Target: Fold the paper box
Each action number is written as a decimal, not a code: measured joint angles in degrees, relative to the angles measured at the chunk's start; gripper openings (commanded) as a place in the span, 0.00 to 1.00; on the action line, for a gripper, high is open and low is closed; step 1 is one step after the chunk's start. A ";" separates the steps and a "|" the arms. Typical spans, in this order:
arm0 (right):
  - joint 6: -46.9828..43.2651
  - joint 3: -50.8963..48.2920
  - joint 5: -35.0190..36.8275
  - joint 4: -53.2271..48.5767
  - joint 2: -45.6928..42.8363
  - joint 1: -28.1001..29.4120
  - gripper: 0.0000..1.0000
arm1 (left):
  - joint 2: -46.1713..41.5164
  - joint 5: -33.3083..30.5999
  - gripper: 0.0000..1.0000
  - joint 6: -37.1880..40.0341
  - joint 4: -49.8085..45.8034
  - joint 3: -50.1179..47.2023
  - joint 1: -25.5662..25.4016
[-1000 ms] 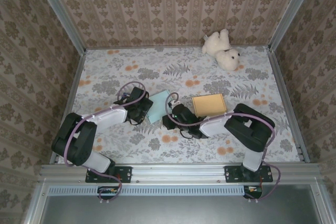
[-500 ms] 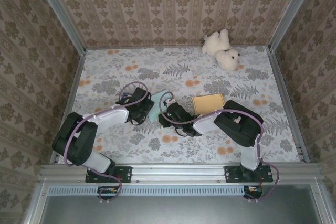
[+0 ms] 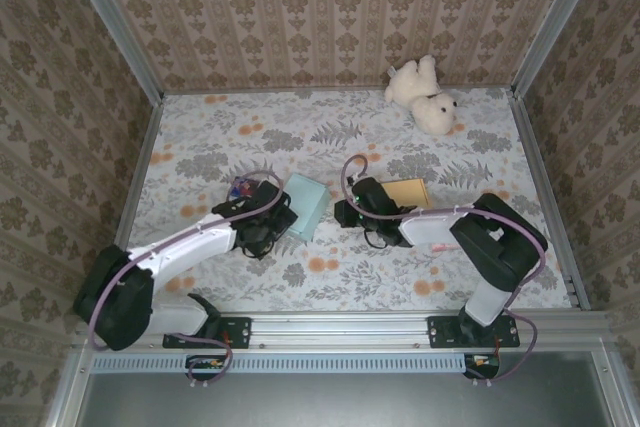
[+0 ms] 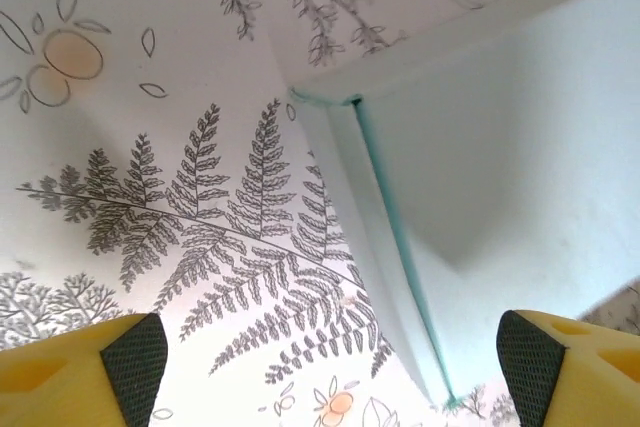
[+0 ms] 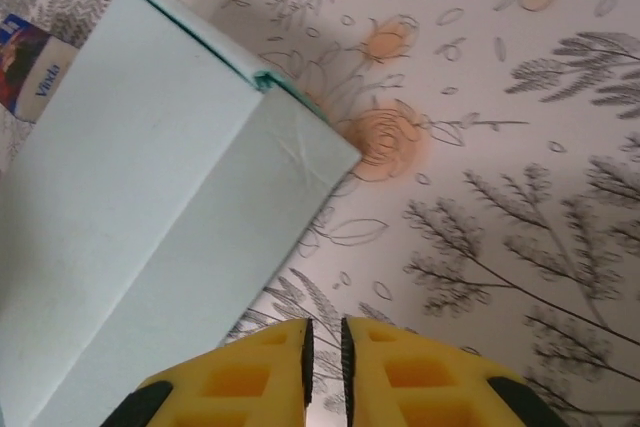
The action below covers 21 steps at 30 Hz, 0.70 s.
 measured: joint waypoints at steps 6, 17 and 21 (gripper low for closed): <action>-0.37 2.82 -5.20 -6.93 -0.02 -3.89 0.00 | -3.48 -5.81 0.93 15.26 3.26 2.14 1.29; -0.33 13.55 -9.27 -11.39 8.39 -5.60 0.00 | 12.02 4.81 0.92 45.42 24.70 7.41 13.75; -0.17 15.34 -9.57 -12.44 10.49 -6.12 0.00 | 15.91 9.01 0.92 48.65 29.64 8.02 14.69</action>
